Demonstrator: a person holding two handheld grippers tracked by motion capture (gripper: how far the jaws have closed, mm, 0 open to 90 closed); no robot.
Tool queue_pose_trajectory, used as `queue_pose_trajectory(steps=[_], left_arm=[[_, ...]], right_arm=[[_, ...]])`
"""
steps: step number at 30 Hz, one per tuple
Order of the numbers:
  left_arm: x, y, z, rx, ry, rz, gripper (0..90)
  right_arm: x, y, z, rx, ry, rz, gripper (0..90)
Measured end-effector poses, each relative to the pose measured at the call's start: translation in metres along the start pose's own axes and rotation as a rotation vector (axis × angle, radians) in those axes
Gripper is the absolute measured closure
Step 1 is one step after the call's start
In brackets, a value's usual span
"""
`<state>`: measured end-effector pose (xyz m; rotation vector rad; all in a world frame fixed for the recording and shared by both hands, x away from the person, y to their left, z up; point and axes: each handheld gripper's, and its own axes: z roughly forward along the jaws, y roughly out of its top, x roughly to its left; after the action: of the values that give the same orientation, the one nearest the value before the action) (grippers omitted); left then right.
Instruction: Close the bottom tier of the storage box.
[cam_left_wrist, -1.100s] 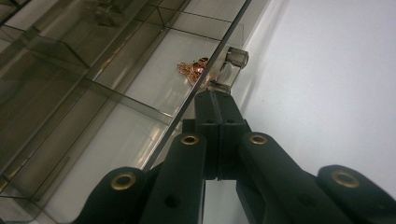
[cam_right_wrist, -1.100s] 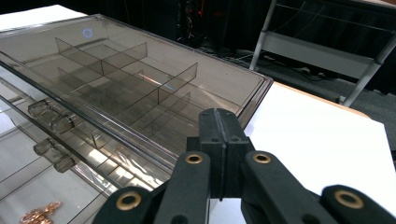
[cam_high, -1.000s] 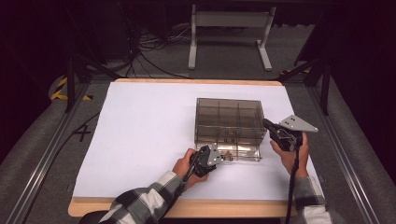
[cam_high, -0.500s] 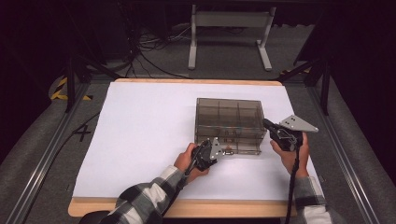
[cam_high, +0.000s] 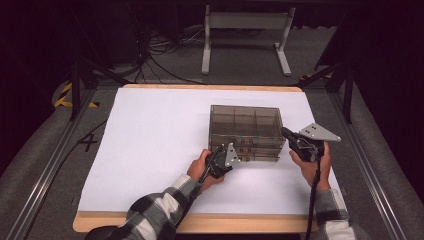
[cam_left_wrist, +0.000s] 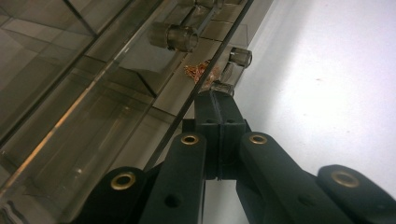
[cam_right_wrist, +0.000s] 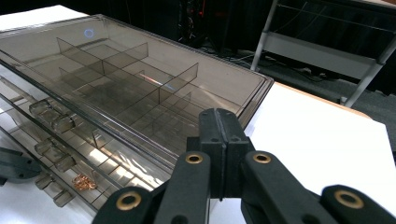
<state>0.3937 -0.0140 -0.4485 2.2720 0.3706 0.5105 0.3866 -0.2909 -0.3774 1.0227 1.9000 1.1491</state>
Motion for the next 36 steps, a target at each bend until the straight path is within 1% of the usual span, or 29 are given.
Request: queue_pose_trajectory(steps=[3,5,14,16,17,23,29,30,31,32,36], left_arm=[[0.003,0.001,0.000,-0.003,-0.002,-0.005,89.8],[0.004,0.000,0.001,-0.003,0.007,-0.002,89.8],[0.005,0.000,0.003,0.001,0.008,0.000,89.8],[0.006,0.000,0.004,0.001,0.016,0.005,89.8],[0.007,0.001,0.004,0.005,0.009,0.002,89.8],[0.010,0.002,0.004,0.001,0.016,-0.006,89.7],[0.013,0.003,0.006,0.011,0.019,0.015,89.6],[0.013,0.003,0.006,0.014,0.016,0.015,89.6],[0.013,0.002,0.006,0.018,0.017,0.004,89.6],[0.014,0.002,0.007,0.015,0.019,0.009,89.6],[0.017,0.003,0.006,0.010,0.008,0.000,89.6]], right_arm=[[0.000,0.000,0.000,0.000,0.001,0.001,90.0],[0.000,0.000,0.000,0.000,0.001,0.001,90.0],[0.000,0.000,0.000,-0.002,0.003,0.004,90.0],[0.000,0.000,0.000,-0.002,0.003,0.004,90.0],[0.000,0.000,0.000,-0.001,0.002,0.003,90.0],[0.000,0.000,0.000,-0.001,0.003,0.004,90.0],[0.000,0.000,-0.001,-0.001,0.005,0.005,90.0],[0.000,0.000,-0.001,-0.001,0.006,0.006,90.0],[0.000,0.000,-0.001,-0.001,0.007,0.007,90.0],[0.000,0.000,-0.001,0.000,0.007,0.007,90.0],[-0.001,0.000,-0.001,0.000,0.008,0.007,90.0]])
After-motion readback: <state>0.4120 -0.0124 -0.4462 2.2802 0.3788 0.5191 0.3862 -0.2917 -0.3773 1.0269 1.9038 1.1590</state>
